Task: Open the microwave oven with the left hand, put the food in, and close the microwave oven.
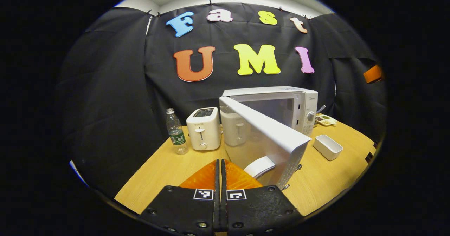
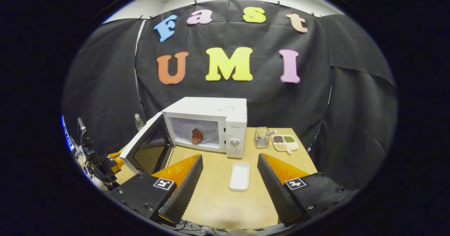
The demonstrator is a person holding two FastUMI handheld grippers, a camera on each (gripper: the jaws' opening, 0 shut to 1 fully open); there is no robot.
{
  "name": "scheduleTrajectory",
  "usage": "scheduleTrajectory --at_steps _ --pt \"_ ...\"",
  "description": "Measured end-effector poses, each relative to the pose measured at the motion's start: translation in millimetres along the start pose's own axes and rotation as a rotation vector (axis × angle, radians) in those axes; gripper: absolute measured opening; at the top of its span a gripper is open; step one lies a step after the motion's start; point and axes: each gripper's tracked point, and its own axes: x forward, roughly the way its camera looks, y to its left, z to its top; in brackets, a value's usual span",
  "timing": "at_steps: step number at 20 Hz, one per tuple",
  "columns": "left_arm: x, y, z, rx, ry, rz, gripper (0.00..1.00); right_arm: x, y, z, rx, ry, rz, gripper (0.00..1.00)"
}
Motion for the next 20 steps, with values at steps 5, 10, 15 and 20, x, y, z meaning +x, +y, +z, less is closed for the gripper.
scheduleTrajectory --at_steps 5,10,15,20 --pt "12 -42 5 -0.012 -0.016 -0.061 0.0 4 -10 1 -0.014 0.008 0.006 0.91" --pt "30 -82 15 -0.023 -0.033 -0.115 0.0 10 -31 9 -0.024 0.007 -0.006 0.99" --pt "52 -118 23 -0.016 -0.041 -0.157 0.0 19 -49 14 -0.013 0.011 -0.011 0.99" --pt "74 -150 34 -0.01 -0.049 -0.2 0.0 28 -65 16 -0.007 0.018 -0.02 0.99"
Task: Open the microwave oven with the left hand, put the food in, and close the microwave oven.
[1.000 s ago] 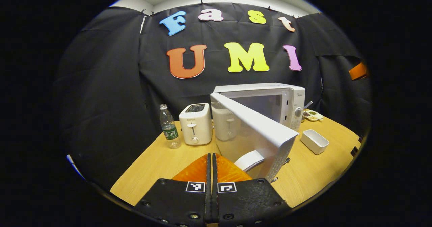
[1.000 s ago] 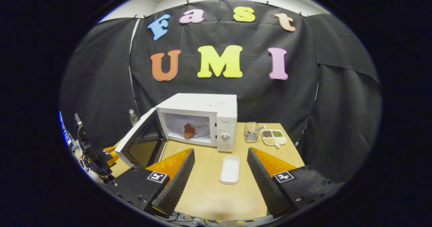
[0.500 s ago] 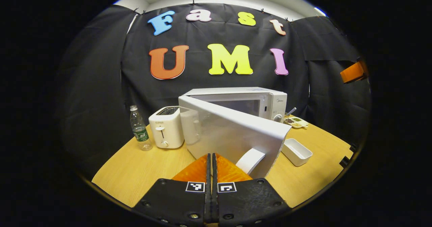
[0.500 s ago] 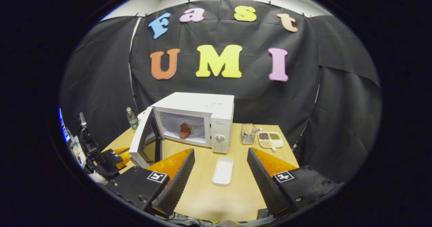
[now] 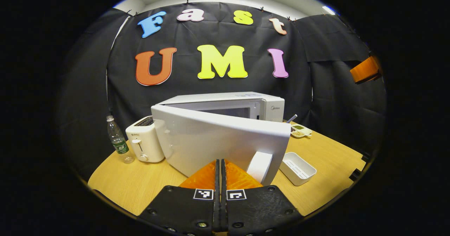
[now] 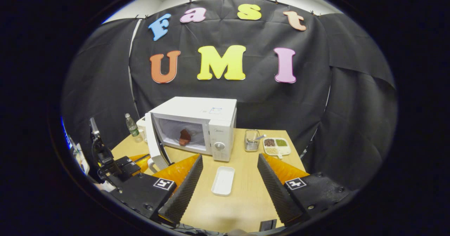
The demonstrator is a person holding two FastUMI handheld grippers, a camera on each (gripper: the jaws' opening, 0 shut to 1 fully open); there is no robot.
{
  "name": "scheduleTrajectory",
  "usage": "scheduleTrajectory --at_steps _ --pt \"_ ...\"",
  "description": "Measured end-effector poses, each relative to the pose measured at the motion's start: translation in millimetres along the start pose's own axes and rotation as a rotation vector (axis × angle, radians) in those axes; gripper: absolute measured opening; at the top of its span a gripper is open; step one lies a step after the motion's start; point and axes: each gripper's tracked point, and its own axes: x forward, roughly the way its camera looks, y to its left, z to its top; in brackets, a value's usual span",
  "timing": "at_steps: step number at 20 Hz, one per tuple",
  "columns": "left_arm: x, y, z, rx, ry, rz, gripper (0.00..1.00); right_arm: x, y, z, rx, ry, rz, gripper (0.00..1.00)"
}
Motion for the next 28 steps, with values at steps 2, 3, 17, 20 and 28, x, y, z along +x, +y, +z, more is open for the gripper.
scheduleTrajectory --at_steps 2,3,17,20,28 --pt "10 -8 2 0.001 -0.002 -0.016 0.0 6 -6 2 0.001 0.002 -0.004 0.99" --pt "14 -12 5 0.004 -0.003 -0.021 0.0 8 -9 3 0.002 0.003 -0.008 0.99" --pt "98 -58 28 0.015 -0.021 -0.046 0.0 30 -48 10 0.015 0.022 -0.005 1.0" --pt "118 -63 28 0.014 -0.01 -0.04 0.0 34 -59 8 0.025 0.03 -0.012 1.0" --pt "157 -66 34 0.022 -0.009 0.003 0.0 34 -80 1 0.051 0.045 -0.026 0.99"
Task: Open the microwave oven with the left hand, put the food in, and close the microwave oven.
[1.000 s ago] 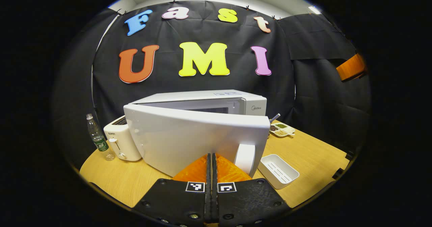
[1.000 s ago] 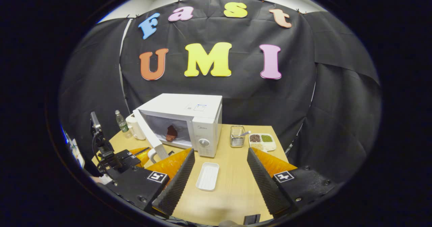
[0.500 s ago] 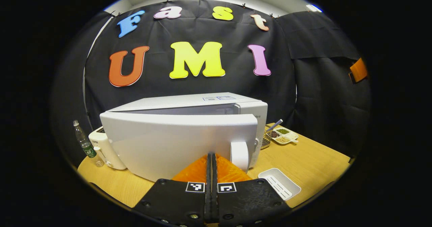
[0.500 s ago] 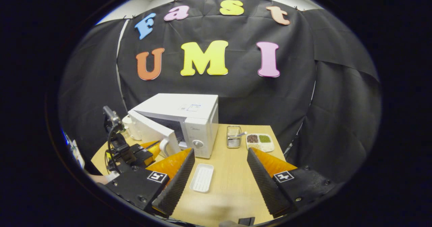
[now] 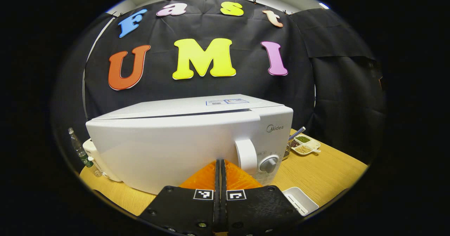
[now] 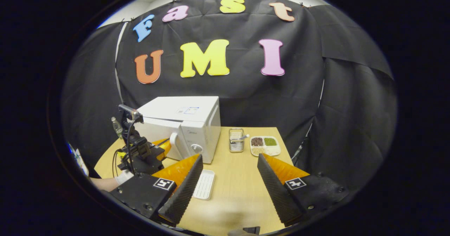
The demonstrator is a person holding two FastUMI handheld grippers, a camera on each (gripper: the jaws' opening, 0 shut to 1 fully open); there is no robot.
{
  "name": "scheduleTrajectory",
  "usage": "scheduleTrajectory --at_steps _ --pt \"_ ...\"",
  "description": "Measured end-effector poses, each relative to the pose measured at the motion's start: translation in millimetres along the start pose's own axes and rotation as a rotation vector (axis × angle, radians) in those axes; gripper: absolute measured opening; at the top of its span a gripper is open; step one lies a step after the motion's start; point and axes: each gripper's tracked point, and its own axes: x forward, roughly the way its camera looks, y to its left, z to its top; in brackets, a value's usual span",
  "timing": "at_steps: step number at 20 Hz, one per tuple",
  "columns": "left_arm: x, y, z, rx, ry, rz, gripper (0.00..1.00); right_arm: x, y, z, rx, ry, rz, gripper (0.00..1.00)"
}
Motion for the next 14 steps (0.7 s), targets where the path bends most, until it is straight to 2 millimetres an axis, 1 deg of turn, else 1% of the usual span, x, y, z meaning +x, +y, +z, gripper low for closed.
scheduleTrajectory --at_steps 1,3,4,7,8,10,12,13,14 --pt "-1 0 -1 0.003 0.0 0.004 0.0 1 -2 1 0.001 0.001 -0.002 0.91" --pt "1 -1 1 0.006 -0.006 0.007 0.0 3 -3 0 0.004 0.006 -0.001 0.91" --pt "1 -1 1 0.005 -0.006 0.01 0.0 4 -4 -1 0.006 0.01 0.001 0.99" --pt "2 -1 1 0.007 -0.007 0.017 0.0 7 -5 -2 0.014 0.016 0.003 0.99" --pt "4 -1 2 0.008 -0.011 0.017 0.0 8 -4 -2 0.011 0.017 0.003 0.91" --pt "10 -1 2 -0.003 0.015 0.03 0.0 7 -2 -2 0.006 0.017 0.006 0.91" --pt "11 -1 1 -0.007 0.007 0.038 0.0 6 1 -2 -0.004 0.018 0.012 0.91" --pt "11 0 -5 -0.002 0.026 0.046 0.0 5 3 -1 -0.008 0.016 0.014 0.99" --pt "8 0 -8 -0.009 0.032 0.048 0.0 5 5 -2 -0.012 0.016 0.016 0.91"
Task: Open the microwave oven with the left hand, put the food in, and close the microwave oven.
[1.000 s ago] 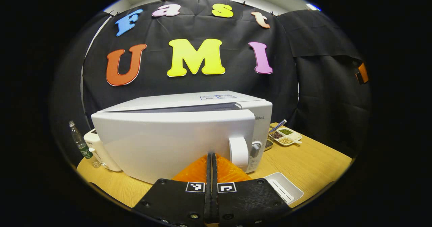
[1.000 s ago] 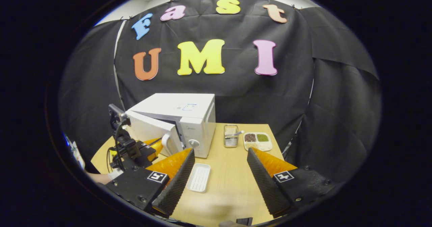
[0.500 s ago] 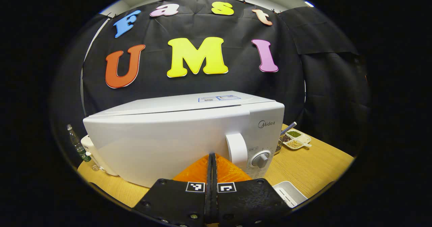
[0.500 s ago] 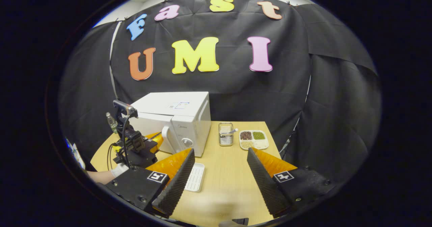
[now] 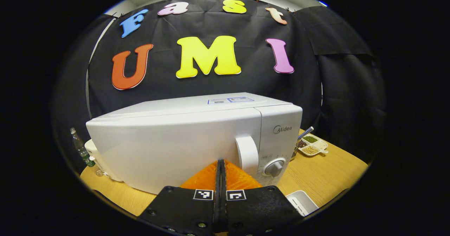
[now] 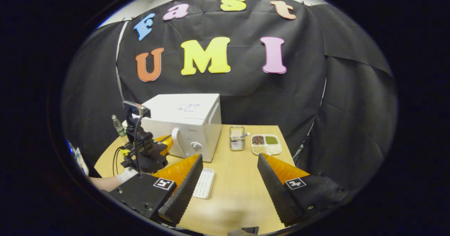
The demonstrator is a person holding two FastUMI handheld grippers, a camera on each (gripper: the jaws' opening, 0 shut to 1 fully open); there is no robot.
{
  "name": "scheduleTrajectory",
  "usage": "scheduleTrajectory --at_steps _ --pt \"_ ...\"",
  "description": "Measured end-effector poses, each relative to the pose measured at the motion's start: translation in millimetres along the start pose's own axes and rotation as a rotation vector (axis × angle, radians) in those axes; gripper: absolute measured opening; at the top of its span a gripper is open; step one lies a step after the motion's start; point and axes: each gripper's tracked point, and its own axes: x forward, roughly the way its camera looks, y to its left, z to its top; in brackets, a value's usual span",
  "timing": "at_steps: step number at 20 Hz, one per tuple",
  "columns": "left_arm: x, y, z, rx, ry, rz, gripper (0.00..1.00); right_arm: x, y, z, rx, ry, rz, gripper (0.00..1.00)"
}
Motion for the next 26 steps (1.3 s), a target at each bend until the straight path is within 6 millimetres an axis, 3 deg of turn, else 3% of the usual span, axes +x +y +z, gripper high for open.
scheduleTrajectory --at_steps 6,7,8,10,11,13,14,15,20,26 --pt "-29 16 12 0.064 -0.037 0.049 0.0 -12 -5 2 -0.003 -0.024 -0.022 0.91" --pt "-36 23 12 0.068 -0.044 0.074 0.11 -14 -6 1 0.0 -0.025 -0.025 0.91" --pt "-44 25 16 0.064 -0.057 0.08 0.0 -16 -5 1 0.003 -0.03 -0.026 0.91" --pt "-53 29 18 0.061 -0.071 0.095 0.07 -20 -5 2 0.002 -0.04 -0.031 0.91" --pt "-59 27 17 0.069 -0.06 0.087 0.37 -23 -5 0 0.004 -0.04 -0.029 1.0" --pt "-63 25 16 0.092 -0.062 0.091 0.96 -28 -2 -2 0.002 -0.044 -0.023 0.99" --pt "-66 22 19 0.095 -0.075 0.08 0.88 -30 -1 -3 -0.002 -0.047 -0.022 0.99" --pt "-69 21 21 0.095 -0.081 0.078 0.96 -32 0 -3 -0.006 -0.051 -0.02 1.0" --pt "-92 18 34 0.087 -0.101 0.081 0.96 -43 0 -1 -0.026 -0.079 -0.017 1.0" --pt "-150 27 63 0.01 -0.119 0.071 0.96 -61 3 16 -0.037 -0.152 -0.048 0.99"
